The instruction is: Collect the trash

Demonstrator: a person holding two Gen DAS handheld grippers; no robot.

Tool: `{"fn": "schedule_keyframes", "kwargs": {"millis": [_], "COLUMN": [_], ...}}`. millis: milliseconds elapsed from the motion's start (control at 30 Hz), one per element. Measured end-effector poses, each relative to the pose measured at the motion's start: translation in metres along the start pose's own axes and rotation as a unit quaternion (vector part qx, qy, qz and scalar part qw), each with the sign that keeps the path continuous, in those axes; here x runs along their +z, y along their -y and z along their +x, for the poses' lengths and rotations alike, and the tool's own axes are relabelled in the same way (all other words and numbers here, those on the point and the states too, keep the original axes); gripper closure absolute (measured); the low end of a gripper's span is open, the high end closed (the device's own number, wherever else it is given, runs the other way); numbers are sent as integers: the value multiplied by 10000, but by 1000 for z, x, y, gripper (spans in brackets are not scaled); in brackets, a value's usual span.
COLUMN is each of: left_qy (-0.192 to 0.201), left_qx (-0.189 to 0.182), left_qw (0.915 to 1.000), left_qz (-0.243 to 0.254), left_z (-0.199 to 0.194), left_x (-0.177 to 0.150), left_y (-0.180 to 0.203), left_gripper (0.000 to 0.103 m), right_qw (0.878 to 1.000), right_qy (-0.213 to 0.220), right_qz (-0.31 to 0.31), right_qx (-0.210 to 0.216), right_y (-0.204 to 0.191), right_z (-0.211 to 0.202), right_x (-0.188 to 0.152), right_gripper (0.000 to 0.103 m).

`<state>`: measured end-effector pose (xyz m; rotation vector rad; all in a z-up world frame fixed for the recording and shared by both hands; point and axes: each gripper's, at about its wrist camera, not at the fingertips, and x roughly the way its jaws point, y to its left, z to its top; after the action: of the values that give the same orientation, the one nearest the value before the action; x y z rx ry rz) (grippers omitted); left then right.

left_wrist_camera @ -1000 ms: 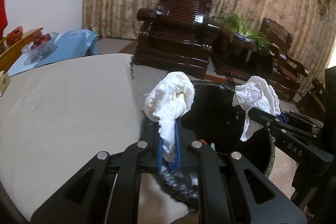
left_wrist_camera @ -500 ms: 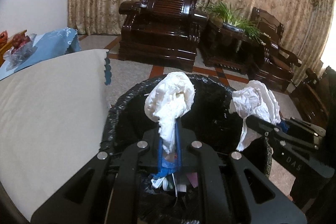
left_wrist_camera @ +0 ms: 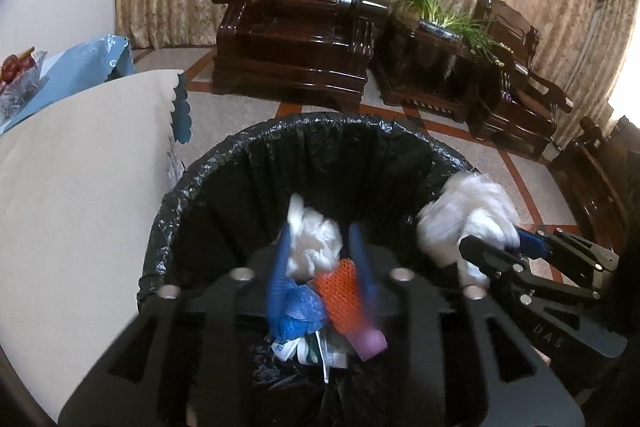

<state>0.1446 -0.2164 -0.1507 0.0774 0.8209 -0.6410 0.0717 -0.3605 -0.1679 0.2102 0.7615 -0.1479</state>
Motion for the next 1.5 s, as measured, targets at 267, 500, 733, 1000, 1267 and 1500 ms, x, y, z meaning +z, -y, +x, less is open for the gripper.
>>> {"fn": "schedule_keyframes", "kwargs": {"millis": [267, 500, 733, 1000, 1267, 1500], "left_qy": [119, 351, 534, 727, 906, 1139], "left_qx": [87, 319, 586, 846, 1027, 1084], "left_qw": [9999, 9986, 9961, 9926, 9896, 9869], "left_qz": [-83, -224, -383, -485, -444, -370], "left_z": [-23, -72, -125, -176, -210, -236], "left_x": [-2, -2, -11, -24, -31, -36], "left_y": [-12, -28, -35, -35, -31, -26], "left_gripper": [27, 13, 10, 8, 7, 7], "right_qw": [9997, 9989, 9980, 9973, 9960, 9935], "right_qy": [161, 239, 420, 519, 659, 851], "right_qz": [161, 299, 127, -37, -181, -300], "right_qx": [-53, 264, 449, 519, 576, 696], "right_y": [4, -11, -35, -61, -78, -89], "right_z": [-18, -46, -85, -123, -151, -168], "right_x": [-2, 7, 12, 11, 9, 11], "right_gripper": [6, 6, 6, 6, 6, 6]}}
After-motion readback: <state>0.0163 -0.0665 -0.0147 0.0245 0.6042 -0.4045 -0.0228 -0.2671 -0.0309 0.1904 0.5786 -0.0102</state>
